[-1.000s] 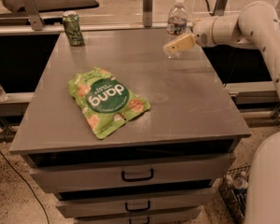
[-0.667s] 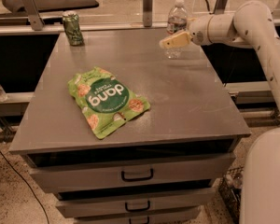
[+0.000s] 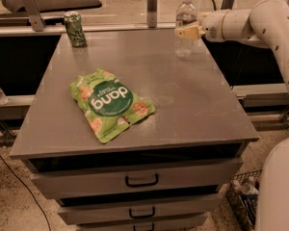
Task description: Move water bottle near green rice chip bag
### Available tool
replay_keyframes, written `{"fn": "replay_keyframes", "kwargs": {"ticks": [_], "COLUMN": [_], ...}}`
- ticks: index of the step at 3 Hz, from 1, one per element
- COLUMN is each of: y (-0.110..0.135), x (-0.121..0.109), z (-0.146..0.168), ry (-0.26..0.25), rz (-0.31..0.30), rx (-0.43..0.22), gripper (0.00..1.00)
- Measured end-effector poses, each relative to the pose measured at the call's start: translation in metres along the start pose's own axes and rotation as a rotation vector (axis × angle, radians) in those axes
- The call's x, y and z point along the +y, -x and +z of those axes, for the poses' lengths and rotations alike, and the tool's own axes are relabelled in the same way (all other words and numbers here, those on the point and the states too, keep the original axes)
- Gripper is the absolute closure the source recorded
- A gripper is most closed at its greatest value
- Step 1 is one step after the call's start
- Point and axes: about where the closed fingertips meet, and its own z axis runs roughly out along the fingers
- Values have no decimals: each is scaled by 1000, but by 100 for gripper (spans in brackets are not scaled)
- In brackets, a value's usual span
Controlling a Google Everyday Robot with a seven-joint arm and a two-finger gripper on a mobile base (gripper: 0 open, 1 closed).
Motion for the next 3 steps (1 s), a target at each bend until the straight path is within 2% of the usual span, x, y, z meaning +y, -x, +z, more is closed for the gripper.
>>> {"fn": "replay_keyframes", "kwargs": {"ticks": [1,2,3], "y": [23,24,22], "x": [14,17,27], "z": [-27,-26,-19], "ry": [28,32,72], "rz": [3,2,7], "rx": [-29,-30,-20], "gripper": [89,100,100]}}
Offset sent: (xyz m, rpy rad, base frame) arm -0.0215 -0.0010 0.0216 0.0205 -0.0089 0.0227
